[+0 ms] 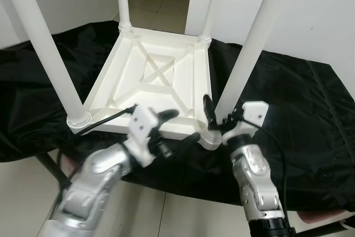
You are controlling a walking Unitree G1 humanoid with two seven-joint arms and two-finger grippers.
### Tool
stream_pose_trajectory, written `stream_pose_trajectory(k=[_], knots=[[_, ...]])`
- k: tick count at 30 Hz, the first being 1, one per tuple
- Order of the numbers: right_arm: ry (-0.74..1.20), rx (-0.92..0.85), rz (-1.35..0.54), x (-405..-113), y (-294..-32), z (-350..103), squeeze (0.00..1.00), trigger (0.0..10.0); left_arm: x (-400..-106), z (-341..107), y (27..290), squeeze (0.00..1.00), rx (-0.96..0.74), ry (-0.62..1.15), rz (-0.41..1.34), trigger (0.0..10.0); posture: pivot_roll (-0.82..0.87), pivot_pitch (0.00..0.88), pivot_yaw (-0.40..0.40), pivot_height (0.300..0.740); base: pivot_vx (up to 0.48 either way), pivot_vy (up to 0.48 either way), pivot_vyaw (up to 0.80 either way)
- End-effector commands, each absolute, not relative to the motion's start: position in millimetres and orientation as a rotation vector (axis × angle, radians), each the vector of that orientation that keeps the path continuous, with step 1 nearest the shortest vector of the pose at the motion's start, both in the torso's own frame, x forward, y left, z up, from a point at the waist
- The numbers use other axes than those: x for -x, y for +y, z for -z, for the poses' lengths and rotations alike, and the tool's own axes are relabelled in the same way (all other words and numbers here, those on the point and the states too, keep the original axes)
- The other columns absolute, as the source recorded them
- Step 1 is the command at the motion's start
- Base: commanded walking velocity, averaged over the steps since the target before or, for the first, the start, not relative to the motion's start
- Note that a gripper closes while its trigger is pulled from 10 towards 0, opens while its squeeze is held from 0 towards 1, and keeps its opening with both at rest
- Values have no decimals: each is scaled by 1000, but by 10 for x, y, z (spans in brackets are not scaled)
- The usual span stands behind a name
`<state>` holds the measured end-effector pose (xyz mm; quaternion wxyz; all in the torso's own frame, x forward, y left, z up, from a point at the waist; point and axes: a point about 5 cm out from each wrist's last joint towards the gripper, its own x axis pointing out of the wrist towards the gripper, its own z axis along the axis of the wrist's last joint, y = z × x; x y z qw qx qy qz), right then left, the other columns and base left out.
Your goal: Building children table
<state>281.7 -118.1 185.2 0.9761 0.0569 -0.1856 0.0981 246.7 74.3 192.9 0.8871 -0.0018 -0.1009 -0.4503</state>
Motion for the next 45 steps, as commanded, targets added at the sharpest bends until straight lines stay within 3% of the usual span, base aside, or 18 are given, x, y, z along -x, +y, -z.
stream_pose_trajectory(k=[1, 4, 6, 7, 8, 10, 11, 21, 32, 45], knots=[[-372, -100, -189, -2817, -1182, -1874, 0, 10000, -2468, -1943, 729, 0, -21, -201, 915, 10000, 19, 24, -116, 740, 0, 0, 0], [-389, -88, -171, -2841, -1157, -1976, 0, 10000, -2461, -2010, 662, 0, -2, -199, 918, 10000, 21, 27, -116, 740, 0, 0, 0], [-389, -70, -150, -2860, -1136, -2030, 0, 0, -2466, -2068, 603, 0, 37, -173, 946, 10000, 22, 29, -118, 740, 0, 0, 0], [-389, -70, -150, -2860, -1136, -2030, 0, 0, -2466, -2068, 603, 0, 37, -173, 946, 10000, 22, 29, -118, 740, 0, 0, 0], [-370, -91, -127, -2865, -1137, -2033, 0, 4941, -2477, -2166, 549, 0, 65, -160, 962, 10000, 26, 39, -133, 740, 0, 0, 0], [-370, -91, -127, -2865, -1137, -2033, 0, 4941, -2477, -2166, 549, 0, 65, -160, 962, 10000, 26, 39, -133, 740, 0, 0, 0], [-364, -94, -115, -2864, -1143, -2033, 0, 10000, -2476, -2197, 531, 0, 74, -152, 968, 10000, 26, 39, -133, 740, 0, 0, 0], [-264, -45, -20, -2877, -1179, -1936, 0, 10000, -2463, -2332, 478, 0, 82, -163, 1019, 10000, 0, 49, -132, 740, 0, 0, 0], [-208, -55, 59, -2925, -1130, -1859, 0, 10000, -2583, -2306, 591, 0, 29, -144, 857, 10000, 4, 45, -95, 740, 0, 0, 0], [-163, -75, 74, -2953, -1110, -1822, 0, 10000, -2594, -2391, 646, 0, 30, -172, 851, 10000, 15, 42, -99, 740, 0, 0, 0]])
